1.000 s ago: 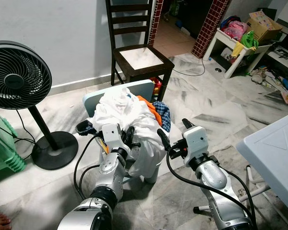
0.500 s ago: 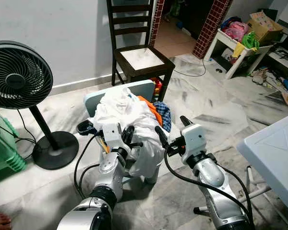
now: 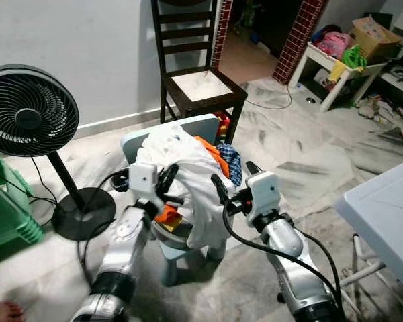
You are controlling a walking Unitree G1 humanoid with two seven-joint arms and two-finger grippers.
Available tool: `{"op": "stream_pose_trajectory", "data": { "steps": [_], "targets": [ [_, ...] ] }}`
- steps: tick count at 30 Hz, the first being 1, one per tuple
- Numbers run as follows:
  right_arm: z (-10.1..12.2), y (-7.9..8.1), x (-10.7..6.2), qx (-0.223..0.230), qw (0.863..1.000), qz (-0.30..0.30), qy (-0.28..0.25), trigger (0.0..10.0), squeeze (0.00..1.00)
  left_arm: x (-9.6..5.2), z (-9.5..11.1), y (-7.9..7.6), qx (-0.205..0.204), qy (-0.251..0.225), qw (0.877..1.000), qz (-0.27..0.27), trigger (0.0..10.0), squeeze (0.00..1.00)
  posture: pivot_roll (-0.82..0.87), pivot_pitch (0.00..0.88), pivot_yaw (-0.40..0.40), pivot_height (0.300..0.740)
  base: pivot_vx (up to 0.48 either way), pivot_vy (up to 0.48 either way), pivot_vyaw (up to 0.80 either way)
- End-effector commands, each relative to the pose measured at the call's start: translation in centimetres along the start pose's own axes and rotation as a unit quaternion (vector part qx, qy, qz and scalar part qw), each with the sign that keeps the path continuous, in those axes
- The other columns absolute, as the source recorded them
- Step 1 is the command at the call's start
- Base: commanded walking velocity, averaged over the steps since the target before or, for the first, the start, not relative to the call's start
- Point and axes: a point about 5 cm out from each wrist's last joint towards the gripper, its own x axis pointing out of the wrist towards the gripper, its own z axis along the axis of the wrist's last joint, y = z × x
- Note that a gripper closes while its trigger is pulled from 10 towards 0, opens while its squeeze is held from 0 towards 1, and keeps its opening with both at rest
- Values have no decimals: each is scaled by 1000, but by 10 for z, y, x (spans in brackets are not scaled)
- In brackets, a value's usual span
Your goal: Hang hanger
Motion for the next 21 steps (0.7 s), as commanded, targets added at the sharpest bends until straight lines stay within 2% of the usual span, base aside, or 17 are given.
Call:
{"op": "stream_pose_trajectory", "data": {
  "steps": [1,2,3,8,9,10,11,13,14,15,16,17,18,21],
  "targets": [
    [-4,-7,0,17,1000,-26,3,10000,0,-9,10,3,28,-2,1000,-5,0,0,89,10,-36,740,0,0,0],
    [-4,-7,0,17,1000,-26,3,10000,0,-9,10,3,28,-2,1000,-5,0,0,89,10,-36,740,0,0,0],
    [-6,-9,2,33,999,-39,6,10000,0,-22,13,8,44,8,999,1,0,0,109,4,-24,740,0,0,0],
    [-10,-16,5,58,995,-74,12,10000,0,-45,20,15,88,20,996,14,0,0,156,0,-4,740,0,0,0],
    [-15,-22,4,56,994,-97,22,10000,0,-52,16,18,102,35,994,27,627,0,159,0,-7,740,0,0,0],
    [-16,-24,4,57,993,-104,25,10000,0,-52,15,18,102,40,993,34,1333,0,156,0,-5,740,0,0,0],
    [-16,-27,4,65,991,-113,26,10000,0,-52,14,19,100,41,993,39,2902,0,153,0,-5,740,0,0,0],
    [-16,-34,2,65,990,-125,23,10000,0,-48,12,16,90,42,994,43,4275,0,130,0,-2,740,0,0,0],
    [-16,-36,1,59,990,-126,23,10000,0,-46,10,15,85,44,995,42,4275,0,125,0,-1,740,0,0,0],
    [-16,-43,-1,55,988,-139,23,10000,0,-41,8,11,85,50,994,39,8235,0,107,0,2,740,0,0,0],
    [-16,-50,-4,56,987,-151,24,10000,0,-37,7,7,89,52,994,36,9059,0,92,0,1,740,0,0,0],
    [-16,-50,-4,56,987,-151,24,10000,0,-37,7,7,89,52,994,36,9059,0,92,0,1,740,0,0,0],
    [-16,-58,-9,60,984,-169,22,10000,0,-30,5,-2,75,58,995,11,10000,0,73,0,0,740,0,0,0],
    [-23,-66,-17,77,977,-198,29,10000,0,-22,-1,-9,63,72,995,0,10000,0,48,0,-1,740,0,0,0]
  ]
}}
